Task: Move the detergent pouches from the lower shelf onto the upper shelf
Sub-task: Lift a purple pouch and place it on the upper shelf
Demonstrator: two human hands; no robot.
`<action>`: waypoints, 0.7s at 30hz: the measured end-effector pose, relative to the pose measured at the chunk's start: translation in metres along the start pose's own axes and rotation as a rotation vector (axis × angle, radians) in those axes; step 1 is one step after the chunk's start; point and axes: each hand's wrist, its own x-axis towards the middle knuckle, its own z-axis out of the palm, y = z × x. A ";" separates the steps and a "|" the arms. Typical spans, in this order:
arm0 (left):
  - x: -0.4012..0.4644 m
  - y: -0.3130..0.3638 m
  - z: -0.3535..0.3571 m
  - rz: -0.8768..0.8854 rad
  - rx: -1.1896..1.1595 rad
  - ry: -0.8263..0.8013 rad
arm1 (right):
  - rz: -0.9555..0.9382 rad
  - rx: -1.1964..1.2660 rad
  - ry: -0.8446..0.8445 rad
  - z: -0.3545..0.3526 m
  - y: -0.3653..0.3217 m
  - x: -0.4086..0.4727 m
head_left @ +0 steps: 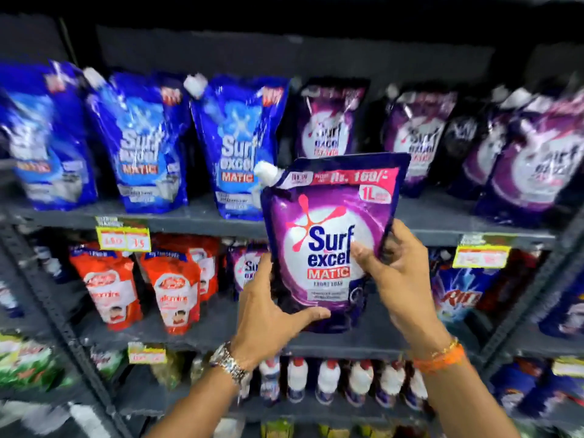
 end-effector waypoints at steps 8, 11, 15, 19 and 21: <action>0.121 0.064 0.006 0.008 0.086 -0.059 | -0.106 -0.032 0.045 -0.018 -0.036 0.116; 0.149 0.060 0.014 -0.048 0.017 -0.080 | -0.097 -0.075 0.032 -0.017 -0.026 0.145; 0.170 0.045 0.026 -0.093 0.033 -0.068 | -0.052 -0.121 0.038 -0.016 -0.004 0.168; 0.180 0.032 0.034 -0.103 0.078 -0.068 | -0.035 -0.128 0.046 -0.017 0.011 0.179; 0.185 0.026 0.037 -0.106 0.077 -0.075 | -0.033 -0.124 0.049 -0.018 0.015 0.181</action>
